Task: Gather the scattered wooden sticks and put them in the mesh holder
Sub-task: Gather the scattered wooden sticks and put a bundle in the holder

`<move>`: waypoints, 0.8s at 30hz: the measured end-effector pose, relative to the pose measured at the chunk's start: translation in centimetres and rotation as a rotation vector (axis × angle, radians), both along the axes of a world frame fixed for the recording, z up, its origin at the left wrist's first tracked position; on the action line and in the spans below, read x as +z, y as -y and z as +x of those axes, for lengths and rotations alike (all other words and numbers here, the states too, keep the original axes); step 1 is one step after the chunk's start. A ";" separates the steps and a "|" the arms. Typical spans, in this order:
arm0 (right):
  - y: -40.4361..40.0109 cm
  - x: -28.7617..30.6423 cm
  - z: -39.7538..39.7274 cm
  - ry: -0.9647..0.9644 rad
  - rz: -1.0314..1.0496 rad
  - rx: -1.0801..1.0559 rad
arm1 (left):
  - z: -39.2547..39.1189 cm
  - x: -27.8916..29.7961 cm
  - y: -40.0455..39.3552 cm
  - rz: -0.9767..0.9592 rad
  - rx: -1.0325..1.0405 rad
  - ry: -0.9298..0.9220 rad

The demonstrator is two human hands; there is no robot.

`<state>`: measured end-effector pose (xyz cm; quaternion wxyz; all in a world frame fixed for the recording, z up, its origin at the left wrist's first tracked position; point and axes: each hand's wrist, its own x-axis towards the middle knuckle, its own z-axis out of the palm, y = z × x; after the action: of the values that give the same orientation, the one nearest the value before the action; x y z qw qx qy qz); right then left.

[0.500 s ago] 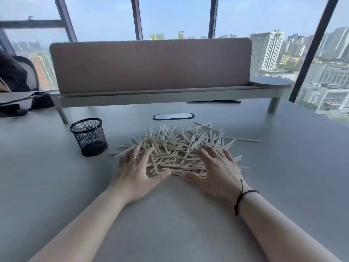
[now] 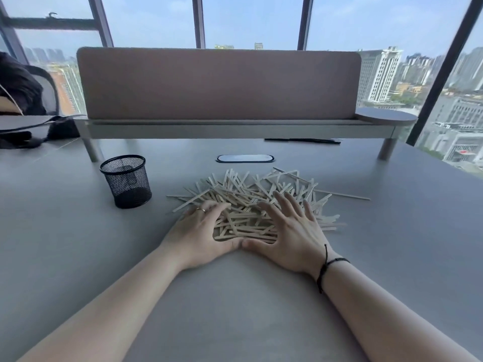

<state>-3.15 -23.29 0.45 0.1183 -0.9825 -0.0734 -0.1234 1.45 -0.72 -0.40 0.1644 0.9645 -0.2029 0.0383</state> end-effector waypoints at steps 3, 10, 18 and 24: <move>-0.1 0.0 0.8 0.010 -0.015 0.018 | 0.6 0.2 0.5 0.011 -0.015 0.078; 0.0 0.5 2.9 0.047 0.006 0.083 | 3.9 0.5 1.4 0.028 -0.091 -0.025; 0.3 0.3 2.2 0.020 0.067 0.140 | 3.6 -0.1 1.4 -0.032 -0.198 0.059; 0.6 0.7 1.1 -0.035 0.117 0.120 | 3.4 -0.2 1.4 -0.070 -0.195 0.102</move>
<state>-2.07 -23.84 1.18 0.1838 -0.9698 -0.1228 -0.1029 4.89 -2.15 -0.59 0.1906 0.9307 -0.3024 0.0784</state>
